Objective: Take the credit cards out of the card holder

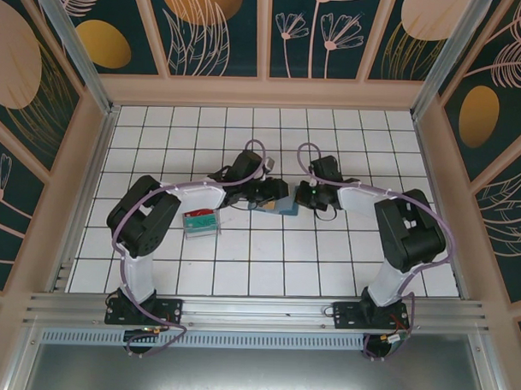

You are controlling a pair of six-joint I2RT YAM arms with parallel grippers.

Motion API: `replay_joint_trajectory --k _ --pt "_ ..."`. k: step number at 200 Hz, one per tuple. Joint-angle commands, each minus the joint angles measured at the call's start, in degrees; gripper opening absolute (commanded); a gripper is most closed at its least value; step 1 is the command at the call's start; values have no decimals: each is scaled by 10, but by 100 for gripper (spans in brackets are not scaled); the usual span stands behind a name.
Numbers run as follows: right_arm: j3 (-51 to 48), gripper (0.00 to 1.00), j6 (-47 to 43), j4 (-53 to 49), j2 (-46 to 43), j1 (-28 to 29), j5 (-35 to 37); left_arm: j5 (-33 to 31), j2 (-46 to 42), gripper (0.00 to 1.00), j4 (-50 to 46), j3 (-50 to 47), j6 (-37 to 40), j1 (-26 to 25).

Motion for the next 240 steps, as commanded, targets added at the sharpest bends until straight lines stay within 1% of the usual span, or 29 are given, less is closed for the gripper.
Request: replay_joint_trajectory --k 1,25,47,65,79,96,106,121,151,196,240 --pt "-7 9 8 8 -28 -5 9 -1 4 39 4 7 -1 2" --pt "-5 11 13 5 -36 -6 6 -27 -4 38 -33 16 17 4" --pt "-5 22 23 1 -51 -6 16 -63 -17 35 -61 10 24 16" --pt "-4 32 27 -6 -64 -5 28 -75 -25 35 -63 -6 23 31" --pt "-3 34 30 -11 -72 -5 33 -81 -26 35 -67 -9 27 42" --pt "3 34 33 -15 -80 -2 34 -86 -22 34 -75 -4 37 53" --pt "8 31 35 -15 -83 2 31 -90 -19 32 -78 2 44 58" --pt "17 30 41 -14 -85 10 23 -94 -12 28 -83 11 53 65" --pt "7 24 79 40 -76 12 -48 -95 17 19 -96 35 74 72" --pt "-18 23 119 104 -58 13 -90 -86 46 19 -87 35 68 73" --pt "-25 15 139 136 -18 11 -123 -87 40 19 -65 -9 18 71"
